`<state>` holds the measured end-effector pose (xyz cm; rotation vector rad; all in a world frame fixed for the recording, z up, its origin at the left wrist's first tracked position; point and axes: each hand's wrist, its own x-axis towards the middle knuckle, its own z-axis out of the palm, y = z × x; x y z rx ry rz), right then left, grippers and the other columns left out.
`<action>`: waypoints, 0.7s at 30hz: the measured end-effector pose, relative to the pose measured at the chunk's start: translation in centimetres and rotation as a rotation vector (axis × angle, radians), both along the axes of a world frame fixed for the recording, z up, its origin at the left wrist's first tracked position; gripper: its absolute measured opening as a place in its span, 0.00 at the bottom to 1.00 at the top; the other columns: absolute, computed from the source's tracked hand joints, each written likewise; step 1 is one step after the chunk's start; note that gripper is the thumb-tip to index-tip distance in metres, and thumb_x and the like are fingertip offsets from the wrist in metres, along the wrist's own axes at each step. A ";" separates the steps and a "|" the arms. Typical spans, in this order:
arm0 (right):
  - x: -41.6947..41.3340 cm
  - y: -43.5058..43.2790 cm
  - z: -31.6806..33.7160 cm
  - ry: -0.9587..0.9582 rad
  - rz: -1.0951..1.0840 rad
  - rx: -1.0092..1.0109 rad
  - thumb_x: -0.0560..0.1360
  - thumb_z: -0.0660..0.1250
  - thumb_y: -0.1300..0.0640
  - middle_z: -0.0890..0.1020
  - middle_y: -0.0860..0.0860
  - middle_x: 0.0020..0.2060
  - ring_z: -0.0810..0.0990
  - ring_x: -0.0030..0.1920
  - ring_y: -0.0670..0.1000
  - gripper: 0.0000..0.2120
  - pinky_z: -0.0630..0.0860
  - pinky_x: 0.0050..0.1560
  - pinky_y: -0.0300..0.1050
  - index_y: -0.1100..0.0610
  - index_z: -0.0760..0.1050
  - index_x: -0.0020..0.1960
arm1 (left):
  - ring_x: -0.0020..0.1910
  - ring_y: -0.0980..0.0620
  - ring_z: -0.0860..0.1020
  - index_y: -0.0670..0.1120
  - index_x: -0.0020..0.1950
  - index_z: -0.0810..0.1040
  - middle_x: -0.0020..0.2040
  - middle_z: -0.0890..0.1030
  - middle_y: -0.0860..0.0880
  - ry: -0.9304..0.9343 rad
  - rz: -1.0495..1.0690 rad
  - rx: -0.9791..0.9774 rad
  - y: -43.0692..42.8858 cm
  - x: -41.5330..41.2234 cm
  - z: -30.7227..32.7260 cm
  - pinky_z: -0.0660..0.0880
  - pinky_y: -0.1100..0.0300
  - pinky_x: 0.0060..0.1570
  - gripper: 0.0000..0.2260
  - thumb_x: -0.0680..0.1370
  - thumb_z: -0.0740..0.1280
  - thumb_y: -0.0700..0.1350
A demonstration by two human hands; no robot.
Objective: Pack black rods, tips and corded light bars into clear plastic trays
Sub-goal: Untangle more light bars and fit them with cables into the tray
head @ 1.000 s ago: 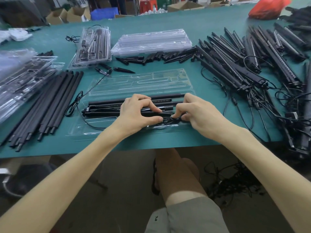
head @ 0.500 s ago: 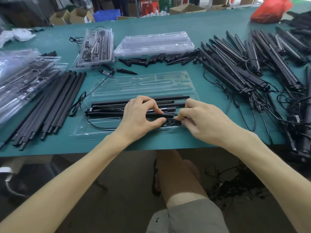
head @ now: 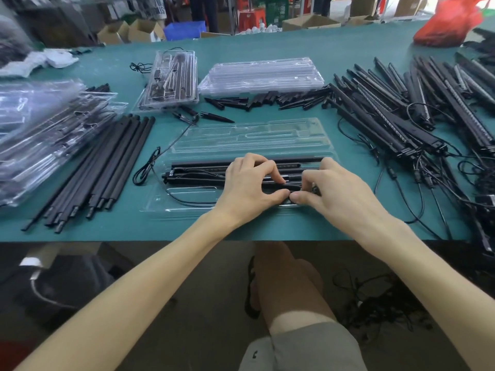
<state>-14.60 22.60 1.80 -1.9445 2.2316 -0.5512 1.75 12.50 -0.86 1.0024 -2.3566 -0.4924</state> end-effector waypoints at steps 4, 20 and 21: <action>-0.7 -0.8 0.6 0.046 -0.031 0.068 0.74 0.71 0.40 0.66 0.46 0.40 0.70 0.41 0.54 0.16 0.62 0.37 0.48 0.51 0.72 0.40 | 0.63 0.52 0.68 0.56 0.48 0.80 0.59 0.74 0.53 0.003 -0.004 0.022 0.1 -0.8 0.2 0.59 0.51 0.69 0.08 0.73 0.75 0.55; 0.0 -1.3 -0.1 0.243 0.004 0.019 0.77 0.68 0.41 0.65 0.47 0.39 0.68 0.42 0.53 0.18 0.53 0.30 0.44 0.51 0.65 0.39 | 0.65 0.51 0.74 0.46 0.64 0.79 0.64 0.79 0.48 -0.013 0.188 -0.022 -8.3 8.8 2.5 0.66 0.57 0.70 0.12 0.82 0.65 0.42; -0.1 -1.4 0.0 0.233 0.003 0.021 0.77 0.68 0.41 0.65 0.47 0.40 0.68 0.42 0.53 0.18 0.53 0.30 0.44 0.51 0.66 0.40 | 0.67 0.49 0.74 0.45 0.65 0.78 0.65 0.78 0.47 -0.042 0.235 -0.023 -9.2 9.7 2.2 0.66 0.56 0.70 0.12 0.83 0.63 0.43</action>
